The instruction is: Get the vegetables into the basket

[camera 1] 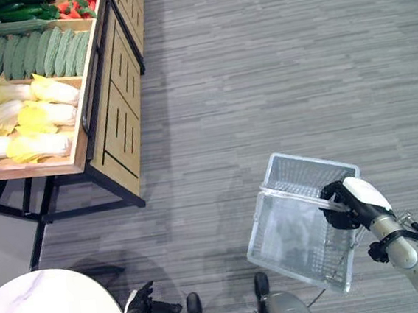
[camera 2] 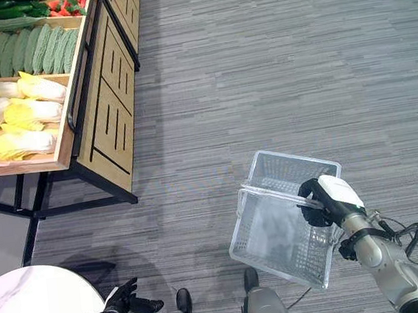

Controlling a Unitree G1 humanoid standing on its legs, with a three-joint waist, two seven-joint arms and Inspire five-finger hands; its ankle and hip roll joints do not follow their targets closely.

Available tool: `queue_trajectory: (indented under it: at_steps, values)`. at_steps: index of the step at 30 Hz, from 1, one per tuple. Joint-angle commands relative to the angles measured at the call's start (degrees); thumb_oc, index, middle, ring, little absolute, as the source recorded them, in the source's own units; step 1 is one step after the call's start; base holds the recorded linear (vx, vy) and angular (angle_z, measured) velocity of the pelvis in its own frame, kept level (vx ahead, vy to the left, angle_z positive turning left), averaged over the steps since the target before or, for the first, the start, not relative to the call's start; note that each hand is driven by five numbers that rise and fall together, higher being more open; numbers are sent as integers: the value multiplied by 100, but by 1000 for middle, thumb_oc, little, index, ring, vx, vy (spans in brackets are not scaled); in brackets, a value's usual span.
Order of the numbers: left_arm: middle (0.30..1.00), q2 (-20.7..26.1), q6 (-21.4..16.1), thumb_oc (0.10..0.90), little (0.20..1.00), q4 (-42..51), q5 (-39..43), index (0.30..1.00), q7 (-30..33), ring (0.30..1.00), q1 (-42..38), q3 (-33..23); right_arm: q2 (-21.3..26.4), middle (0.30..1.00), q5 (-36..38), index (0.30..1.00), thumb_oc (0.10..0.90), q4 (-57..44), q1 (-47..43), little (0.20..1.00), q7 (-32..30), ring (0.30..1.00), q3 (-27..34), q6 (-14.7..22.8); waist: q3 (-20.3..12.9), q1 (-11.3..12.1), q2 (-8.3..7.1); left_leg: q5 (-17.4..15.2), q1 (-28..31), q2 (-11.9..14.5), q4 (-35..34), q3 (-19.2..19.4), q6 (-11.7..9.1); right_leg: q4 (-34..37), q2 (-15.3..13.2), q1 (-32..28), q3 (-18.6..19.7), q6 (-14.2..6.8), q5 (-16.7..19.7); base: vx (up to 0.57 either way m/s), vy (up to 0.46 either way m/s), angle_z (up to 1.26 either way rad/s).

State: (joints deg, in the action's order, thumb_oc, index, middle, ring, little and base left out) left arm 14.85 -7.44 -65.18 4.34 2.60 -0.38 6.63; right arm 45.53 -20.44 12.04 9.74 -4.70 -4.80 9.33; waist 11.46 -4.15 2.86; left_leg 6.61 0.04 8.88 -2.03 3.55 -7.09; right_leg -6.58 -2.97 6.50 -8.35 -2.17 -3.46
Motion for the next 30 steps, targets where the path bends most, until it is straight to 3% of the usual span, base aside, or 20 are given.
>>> queue_trajectory:
  at_steps: [1, 19, 30]
  values:
    - [1000, 251, -89, 900, 1000, -179, -158, 1000, 141, 1000, -275, 123, -25, 300, 125, 300, 400, -851, -174, 300, -320, 300, 431, 437, -275, 172, -222, -305, 643, -113, 289, -9, -61, 621, -69, 291, 321, -467, 990, 25, 6, 3]
    - [1000, 337, -81, 900, 1000, -258, -324, 1000, 170, 1000, -186, 36, -161, 300, 21, 300, 400, -700, -101, 300, -271, 300, 317, 380, -213, 262, -356, -665, 759, -270, 123, 122, 59, 728, -200, 310, 524, -583, 1227, -9, 33, 0]
    - [1000, 316, -17, 900, 1000, -368, -398, 1000, 224, 1000, -139, -4, -55, 300, -56, 300, 400, -739, -77, 300, -276, 300, 379, 398, -164, 222, -189, -315, 734, -69, 284, -53, -82, 380, -81, 383, 494, -412, 885, 17, -68, -3]
